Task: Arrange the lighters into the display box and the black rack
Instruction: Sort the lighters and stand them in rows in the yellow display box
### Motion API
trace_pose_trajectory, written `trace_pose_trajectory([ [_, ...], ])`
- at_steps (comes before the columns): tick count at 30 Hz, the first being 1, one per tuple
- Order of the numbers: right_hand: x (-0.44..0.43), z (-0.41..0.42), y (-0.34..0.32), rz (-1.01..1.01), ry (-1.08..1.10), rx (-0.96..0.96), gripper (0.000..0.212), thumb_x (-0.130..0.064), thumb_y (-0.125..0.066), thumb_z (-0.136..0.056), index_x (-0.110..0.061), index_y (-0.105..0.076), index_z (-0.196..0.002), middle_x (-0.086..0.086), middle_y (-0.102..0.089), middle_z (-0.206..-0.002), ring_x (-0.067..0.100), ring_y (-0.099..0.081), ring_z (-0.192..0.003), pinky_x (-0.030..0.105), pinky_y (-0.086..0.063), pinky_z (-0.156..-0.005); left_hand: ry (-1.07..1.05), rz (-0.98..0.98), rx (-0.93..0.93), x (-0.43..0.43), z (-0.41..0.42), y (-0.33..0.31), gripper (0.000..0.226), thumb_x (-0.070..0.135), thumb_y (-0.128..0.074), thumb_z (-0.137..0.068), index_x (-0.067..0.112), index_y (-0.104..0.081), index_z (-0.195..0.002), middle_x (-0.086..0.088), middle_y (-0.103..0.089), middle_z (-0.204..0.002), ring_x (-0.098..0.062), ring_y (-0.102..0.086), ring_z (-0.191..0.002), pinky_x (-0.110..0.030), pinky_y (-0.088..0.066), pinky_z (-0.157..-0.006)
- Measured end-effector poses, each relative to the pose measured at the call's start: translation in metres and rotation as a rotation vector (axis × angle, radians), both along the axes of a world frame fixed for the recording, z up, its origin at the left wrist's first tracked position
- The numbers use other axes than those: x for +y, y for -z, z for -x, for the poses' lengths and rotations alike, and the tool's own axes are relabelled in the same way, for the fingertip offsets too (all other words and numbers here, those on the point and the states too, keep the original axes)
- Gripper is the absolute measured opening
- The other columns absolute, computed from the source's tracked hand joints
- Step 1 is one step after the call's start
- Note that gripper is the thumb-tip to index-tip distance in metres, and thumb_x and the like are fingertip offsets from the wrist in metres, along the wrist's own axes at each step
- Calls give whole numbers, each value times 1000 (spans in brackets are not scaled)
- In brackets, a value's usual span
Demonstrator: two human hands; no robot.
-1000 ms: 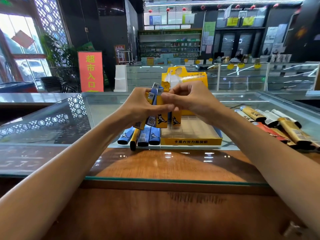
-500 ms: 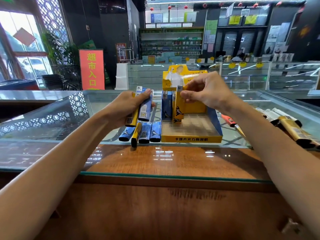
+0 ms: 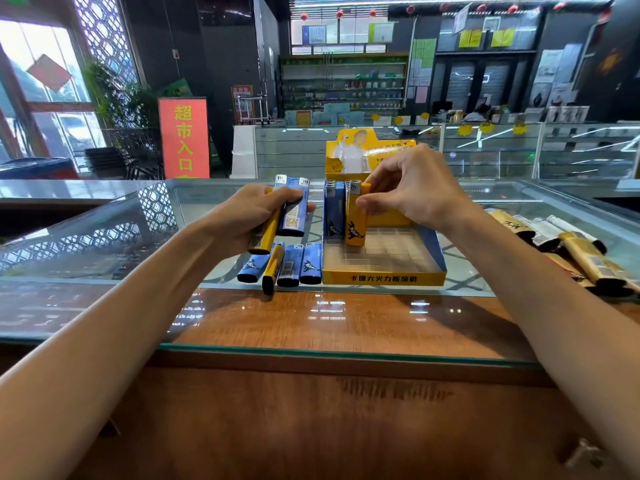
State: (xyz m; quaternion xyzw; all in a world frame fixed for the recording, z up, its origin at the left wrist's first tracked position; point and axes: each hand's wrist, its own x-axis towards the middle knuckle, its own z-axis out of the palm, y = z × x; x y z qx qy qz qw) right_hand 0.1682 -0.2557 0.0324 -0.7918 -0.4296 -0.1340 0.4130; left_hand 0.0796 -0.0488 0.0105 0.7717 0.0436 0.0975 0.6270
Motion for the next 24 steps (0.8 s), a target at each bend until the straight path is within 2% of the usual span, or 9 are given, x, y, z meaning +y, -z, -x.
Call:
trace_pose_trajectory([
  [3,1,3,0,29,-13,-16,26,-16,-81,-64,-4,-69,-83,4,-68,-73,8,-68,-63,16,-55,-60,-47,-51,9,1,1,1,33,35,-58,-90,1,-59,-92,-16,-60,-88,-14,-59,-55,-18,-48,-44],
  [5,0,5,0,47,-18,-33,25,-17,-81,-63,-6,-69,-82,5,-69,-75,10,-69,-65,19,-57,-63,-60,-49,-5,1,1,0,33,36,-61,-86,3,-58,-88,-17,-54,-96,-14,-57,-53,-18,-46,-41],
  [8,0,5,-1,94,-18,-66,23,-15,-81,-65,-5,-70,-82,6,-70,-76,10,-69,-67,22,-57,-65,-36,-36,-28,-1,3,0,32,35,-61,-84,3,-60,-79,-17,-59,-76,-9,-59,-46,-16,-45,-40],
  [10,0,3,1,148,-6,-95,22,-14,-81,-66,-5,-72,-83,7,-71,-76,14,-69,-70,26,-57,-69,-20,-23,-42,-3,4,-1,29,31,-60,-87,5,-62,-74,-5,-64,-62,-8,-59,-43,-15,-44,-39],
  [13,3,3,3,165,-11,-103,20,-13,-81,-68,-3,-72,-83,8,-71,-78,14,-69,-70,29,-57,-71,14,-13,-59,-3,6,-1,26,32,-62,-82,7,-62,-74,-1,-67,-60,-8,-62,-47,-16,-48,-42],
  [15,4,3,4,153,-3,-90,24,-14,-81,-67,-2,-71,-85,6,-70,-76,8,-68,-65,21,-57,-65,21,-38,-75,-3,7,0,28,34,-63,-78,6,-62,-76,-1,-65,-62,-9,-61,-50,-17,-49,-45],
  [18,4,2,6,87,2,10,19,-12,-80,-66,-2,-69,-78,-4,-63,-63,-4,-62,-50,8,-47,-49,45,-50,-132,-5,6,1,33,33,-64,-78,2,-61,-89,-3,-63,-69,-10,-63,-58,-19,-53,-53],
  [21,4,0,9,54,22,57,16,-11,-80,-67,-10,-64,-65,-6,-60,-59,-5,-60,-45,7,-44,-45,84,-42,-203,-9,8,1,22,26,-60,-81,7,-61,-91,3,-68,-68,-5,-65,-58,-16,-51,-52],
  [24,3,2,7,66,54,16,20,-20,-81,-65,-12,-63,-62,-2,-63,-59,0,-62,-46,11,-47,-44,118,-47,-247,-13,10,0,18,24,-59,-81,9,-61,-90,6,-70,-68,-4,-65,-59,-15,-49,-51],
])
